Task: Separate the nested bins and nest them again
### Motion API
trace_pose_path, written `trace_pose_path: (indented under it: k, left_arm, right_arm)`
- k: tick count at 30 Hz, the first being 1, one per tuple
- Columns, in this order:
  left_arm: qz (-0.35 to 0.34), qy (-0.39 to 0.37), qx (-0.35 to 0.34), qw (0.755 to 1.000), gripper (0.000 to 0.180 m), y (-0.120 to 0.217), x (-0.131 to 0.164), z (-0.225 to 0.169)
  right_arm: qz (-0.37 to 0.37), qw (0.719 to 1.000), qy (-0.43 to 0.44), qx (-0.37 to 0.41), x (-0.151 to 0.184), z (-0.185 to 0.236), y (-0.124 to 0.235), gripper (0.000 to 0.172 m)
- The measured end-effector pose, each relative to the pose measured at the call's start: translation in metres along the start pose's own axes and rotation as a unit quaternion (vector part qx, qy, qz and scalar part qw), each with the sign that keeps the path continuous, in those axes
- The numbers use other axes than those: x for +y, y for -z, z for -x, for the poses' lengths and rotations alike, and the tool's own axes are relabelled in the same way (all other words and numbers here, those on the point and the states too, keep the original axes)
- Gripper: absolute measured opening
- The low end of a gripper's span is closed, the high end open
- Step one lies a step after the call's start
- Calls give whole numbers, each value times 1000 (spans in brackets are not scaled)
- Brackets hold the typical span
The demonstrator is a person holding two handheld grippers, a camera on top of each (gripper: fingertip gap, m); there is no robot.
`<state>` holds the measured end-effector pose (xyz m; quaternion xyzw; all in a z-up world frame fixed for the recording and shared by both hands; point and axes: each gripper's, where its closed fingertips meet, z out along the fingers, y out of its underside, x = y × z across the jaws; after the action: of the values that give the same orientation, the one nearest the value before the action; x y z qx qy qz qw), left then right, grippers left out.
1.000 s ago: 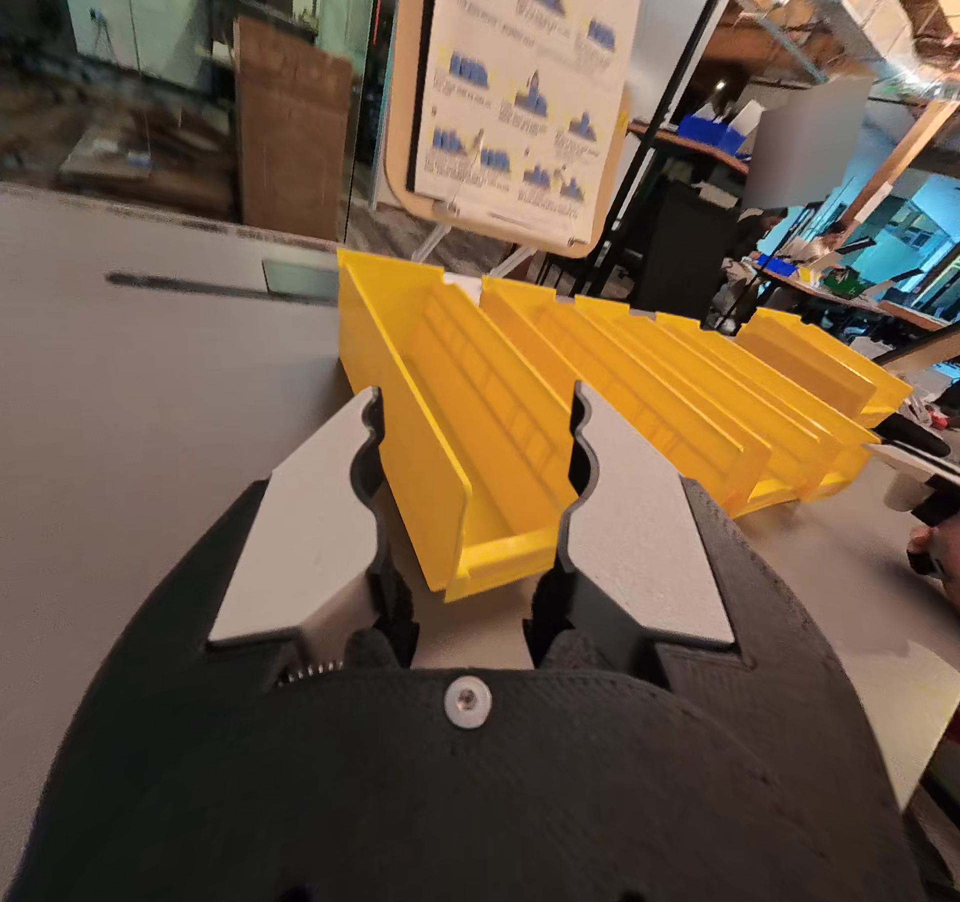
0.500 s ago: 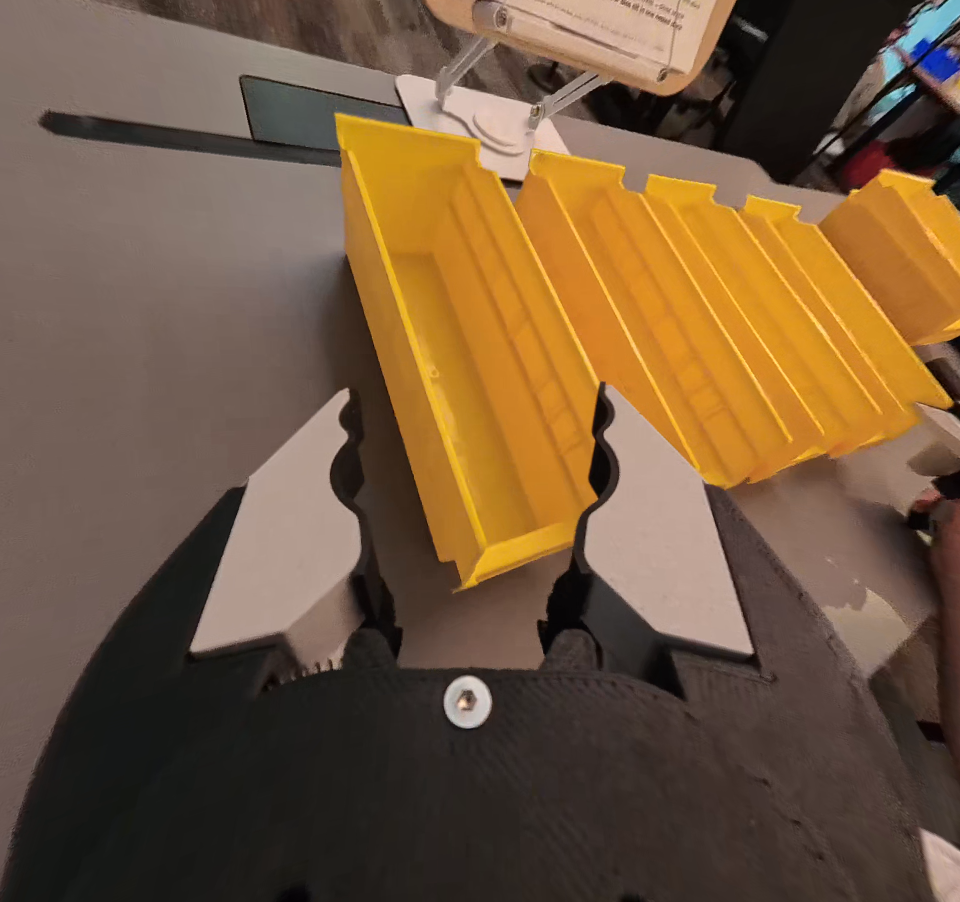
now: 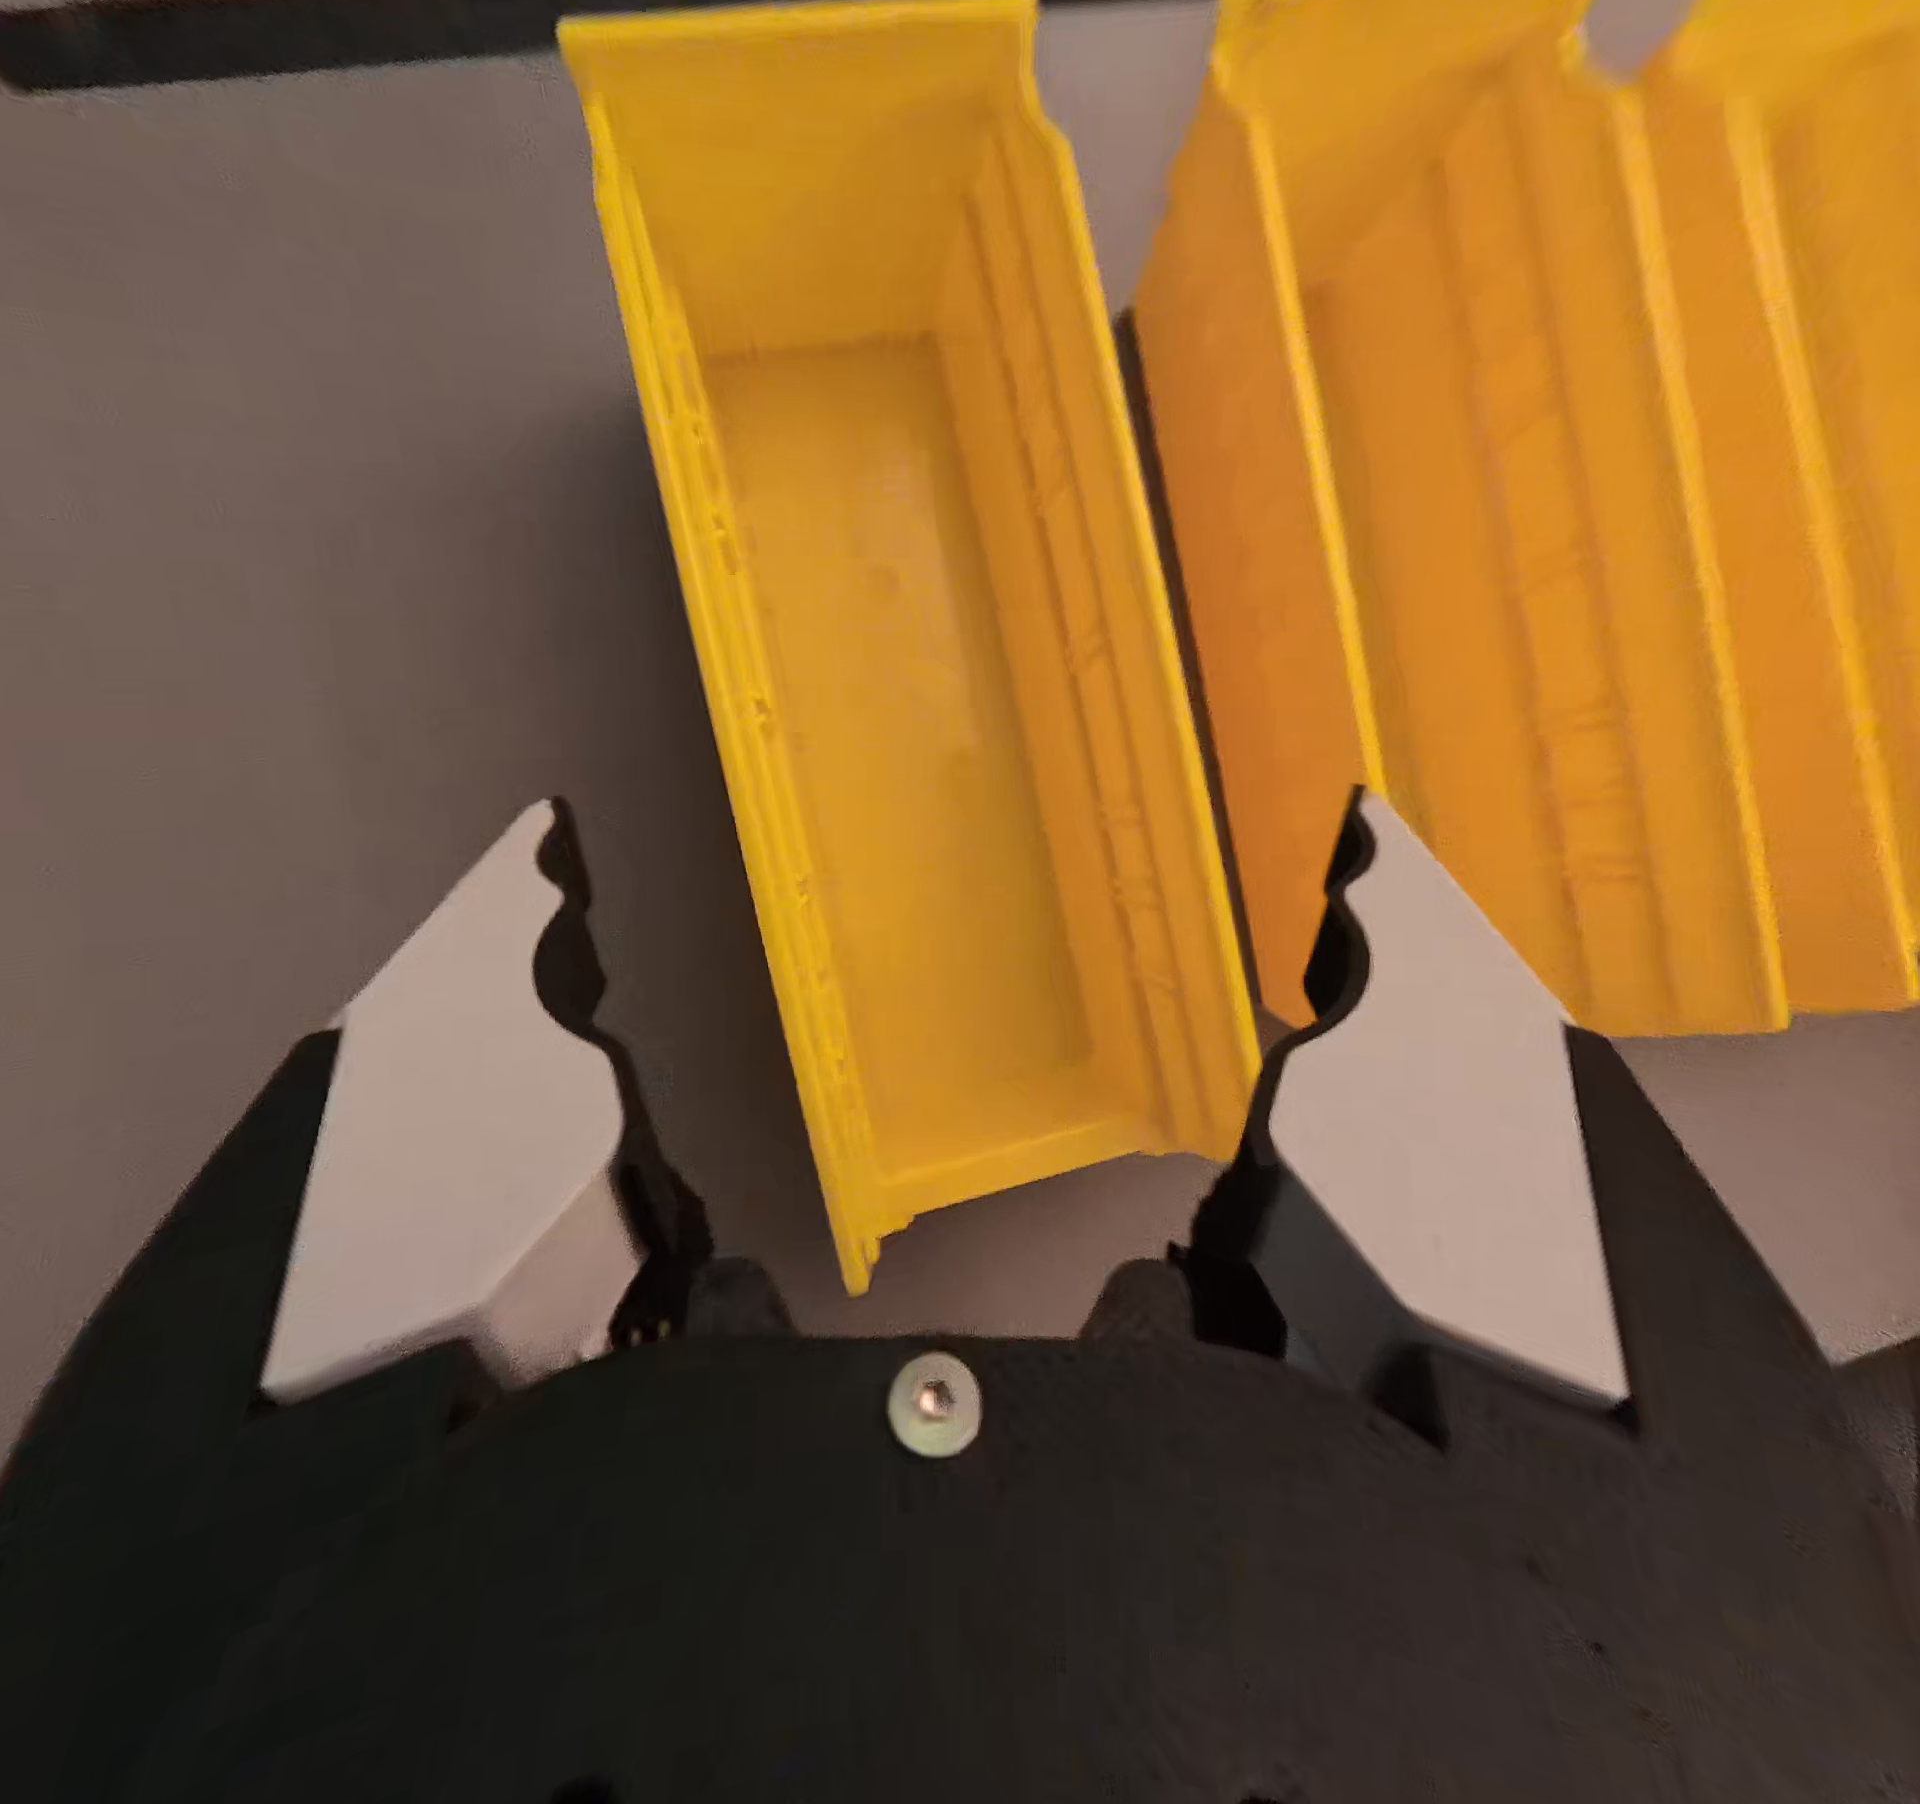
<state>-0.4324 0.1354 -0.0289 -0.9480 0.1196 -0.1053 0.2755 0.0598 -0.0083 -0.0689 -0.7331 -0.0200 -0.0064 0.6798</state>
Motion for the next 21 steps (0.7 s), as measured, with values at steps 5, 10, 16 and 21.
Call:
trace_pose_path:
  k: [5, 10, 16, 21]
  left_arm:
    - [105, 3, -45, 993, 154, -25, -5, 1]
    - [157, 15, -70, 985, 158, -46, -2, 1]
    - [197, 34, -89, 976, 158, -62, 13, 6]
    - [230, 32, -108, 967, 157, -71, 25, 10]
  right_arm:
    - [-6, 1000, -3, -8, -2, 1, 2, 41]
    - [-13, 1000, -10, -16, -4, 2, 5, 40]
    - [-21, 999, -19, -27, -6, 3, 9, 40]
    - [-19, 999, -17, -26, -5, 3, 8, 40]
